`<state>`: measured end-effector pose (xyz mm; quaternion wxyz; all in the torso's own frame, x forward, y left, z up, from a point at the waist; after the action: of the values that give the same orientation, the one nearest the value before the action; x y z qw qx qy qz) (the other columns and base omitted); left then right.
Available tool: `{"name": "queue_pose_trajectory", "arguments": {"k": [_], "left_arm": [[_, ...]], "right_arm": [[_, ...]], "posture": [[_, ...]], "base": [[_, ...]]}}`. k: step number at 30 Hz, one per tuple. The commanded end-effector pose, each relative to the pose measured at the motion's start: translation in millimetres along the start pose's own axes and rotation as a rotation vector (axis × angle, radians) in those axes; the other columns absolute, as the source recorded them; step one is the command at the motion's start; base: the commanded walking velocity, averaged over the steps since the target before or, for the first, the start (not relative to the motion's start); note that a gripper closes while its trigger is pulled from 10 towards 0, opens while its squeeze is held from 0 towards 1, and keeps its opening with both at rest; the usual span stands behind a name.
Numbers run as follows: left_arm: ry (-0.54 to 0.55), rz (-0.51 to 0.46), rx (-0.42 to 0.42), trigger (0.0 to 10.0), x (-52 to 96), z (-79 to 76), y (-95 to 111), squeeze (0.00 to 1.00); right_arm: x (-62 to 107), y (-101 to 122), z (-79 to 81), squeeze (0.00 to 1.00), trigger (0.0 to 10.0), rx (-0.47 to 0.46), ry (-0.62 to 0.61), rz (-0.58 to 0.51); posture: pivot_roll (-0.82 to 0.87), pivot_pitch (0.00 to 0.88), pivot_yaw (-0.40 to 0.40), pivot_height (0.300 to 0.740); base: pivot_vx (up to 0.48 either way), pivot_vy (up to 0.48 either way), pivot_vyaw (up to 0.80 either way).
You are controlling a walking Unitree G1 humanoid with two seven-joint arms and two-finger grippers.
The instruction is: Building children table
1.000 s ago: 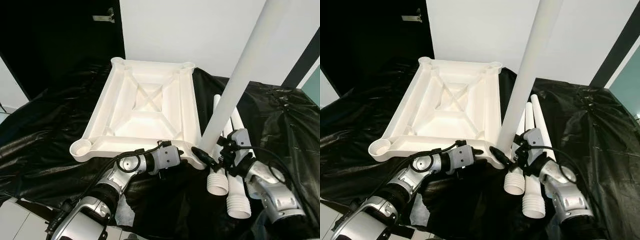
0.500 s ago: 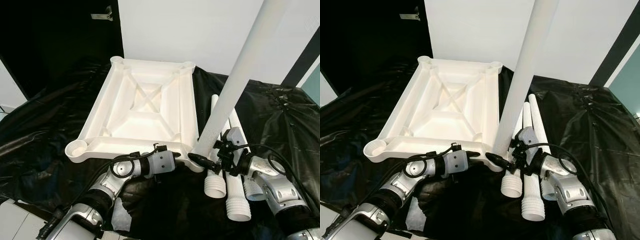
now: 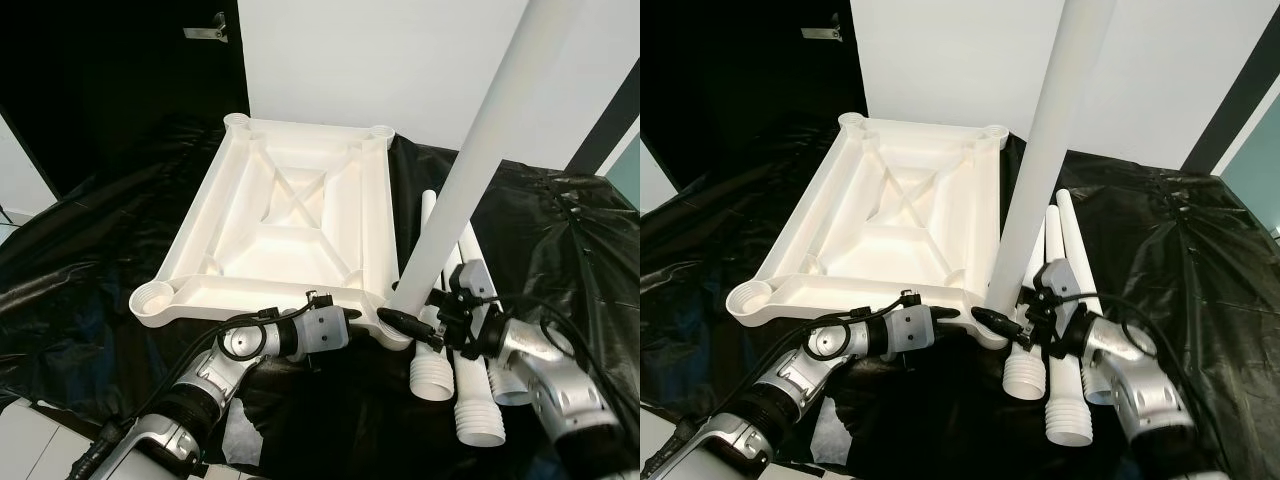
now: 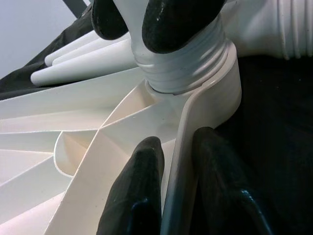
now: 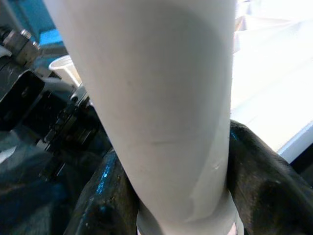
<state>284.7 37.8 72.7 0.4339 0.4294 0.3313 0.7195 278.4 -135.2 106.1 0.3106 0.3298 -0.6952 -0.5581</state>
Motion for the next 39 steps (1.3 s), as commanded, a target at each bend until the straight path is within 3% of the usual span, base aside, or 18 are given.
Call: {"name": "queue_pose_trajectory", "arguments": {"k": [1,6,9,11,15,16,17,18,19,20,21,22,25,26,27,30,35,39], "left_arm": [[-0.318,0.088,0.072,10.0,-1.0,-45.9,-20.2,0.0],[-0.289,0.072,0.08,10.0,-5.6,-42.4,-15.9,0.0],[-0.286,0.071,0.082,10.0,-6.2,-42.6,-15.1,0.0],[-0.284,0.071,0.085,10.0,-6.2,-43.4,-15.0,0.0],[-0.286,0.073,0.088,10.0,-6.5,-44.9,-15.2,0.0],[-0.287,0.075,0.087,10.0,-6.4,-45.2,-15.4,0.0],[-0.287,0.075,0.087,10.0,-6.4,-45.2,-15.4,0.0],[-0.287,0.077,0.086,10.0,-6.3,-45.1,-15.8,0.0],[-0.286,0.08,0.086,10.0,-6.1,-44.8,-16.1,0.0],[-0.285,0.082,0.086,10.0,-5.9,-44.5,-16.6,0.0],[-0.283,0.084,0.085,10.0,-5.7,-44.4,-17.1,0.0],[-0.283,0.088,0.084,10.0,-5.5,-44.5,-17.7,0.0],[-0.282,0.095,0.082,10.0,-5.6,-44.9,-18.8,0.0],[-0.281,0.097,0.081,10.0,-5.9,-44.8,-19.0,0.0],[-0.281,0.098,0.081,10.0,-6.0,-44.7,-19.1,0.0],[-0.281,0.099,0.081,10.0,-6.2,-44.6,-19.1,0.0],[-0.278,0.101,0.078,10.0,-6.9,-43.5,-18.7,0.0],[-0.273,0.1,0.078,10.0,-7.5,-42.8,-18.2,0.0]], "right_arm": [[1.0,-16.9,6.5,0.0,0.0,-0.058,-0.1,0.032],[13.6,-20.0,-4.3,0.0,0.0,-0.057,-0.594,-0.032],[15.4,-20.7,-1.9,0.0,0.0,-0.047,-0.667,-0.023],[19.6,-19.9,-9.7,0.0,0.0,-0.021,-0.749,-0.014],[18.2,-19.9,-10.7,0.0,0.2,-0.009,-0.756,-0.002],[17.0,-20.4,-9.1,0.0,3.1,-0.006,-0.747,0.003],[17.0,-20.4,-9.1,0.0,3.1,-0.006,-0.747,0.003],[16.3,-21.0,-8.5,0.0,4.8,-0.002,-0.741,0.007],[16.0,-21.6,-8.3,0.0,10.0,0.004,-0.743,0.012],[15.3,-21.6,-9.2,0.0,10.0,0.008,-0.737,0.012],[14.8,-21.3,-10.2,0.53,10.0,0.011,-0.731,0.011],[13.9,-19.7,-12.5,1.0,10.0,0.015,-0.716,0.004],[11.3,-15.6,-18.3,1.0,10.0,0.032,-0.669,0.0],[9.9,-13.5,-21.3,0.68,10.0,0.045,-0.638,0.0],[8.5,-9.2,-24.3,0.0,10.0,0.065,-0.594,-0.009],[7.7,-6.2,-26.2,0.0,10.0,0.079,-0.566,-0.016],[5.6,-4.9,-30.0,0.0,10.0,0.062,-0.324,0.041],[10.2,-11.8,-26.9,0.0,10.0,0.035,-0.21,0.102]], "posture": [[0.23,0.0,-0.072,0.74],[0.23,0.0,-0.075,0.74],[0.23,0.0,-0.077,0.74],[0.23,0.0,-0.073,0.74],[0.23,0.0,-0.07,0.74],[0.23,0.0,-0.071,0.74],[0.23,0.0,-0.071,0.74],[0.23,0.0,-0.072,0.74],[0.23,0.0,-0.072,0.74],[0.23,0.0,-0.072,0.74],[0.23,0.0,-0.072,0.74],[0.23,0.0,-0.073,0.74],[0.23,0.0,-0.074,0.74],[0.23,0.0,-0.075,0.74],[0.23,0.0,-0.075,0.74],[0.23,0.0,-0.075,0.74],[0.23,0.0,-0.08,0.74],[0.23,0.0,-0.086,0.74]], "base": [[0.0,0.0,0.0],[0.0,0.0,0.0],[0.0,0.0,0.0],[0.0,0.0,0.0],[0.0,0.0,0.0],[0.0,0.0,0.0],[0.0,0.0,0.0],[0.0,0.0,0.0],[0.0,0.0,0.0],[0.0,0.0,0.0],[0.0,0.0,0.0],[0.0,0.0,0.0],[0.0,0.0,0.0],[0.0,0.0,0.0],[0.0,0.0,0.0],[0.0,0.0,0.0],[0.0,0.0,0.0],[0.0,0.0,0.0]]}}
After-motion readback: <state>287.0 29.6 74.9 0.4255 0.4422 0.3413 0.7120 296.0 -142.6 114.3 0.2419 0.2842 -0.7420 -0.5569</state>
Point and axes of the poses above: a point about 5 cm out from each wrist's last joint towards the gripper, its own x axis pointing back from the gripper into the wrist, its own y axis along the axis of the wrist's last joint, z = x × y, the point moved 3 cm from there along -x, pointing out of the wrist towards the gripper, and after that the axes turned 6 degrees about x, right-handed, at the moved point
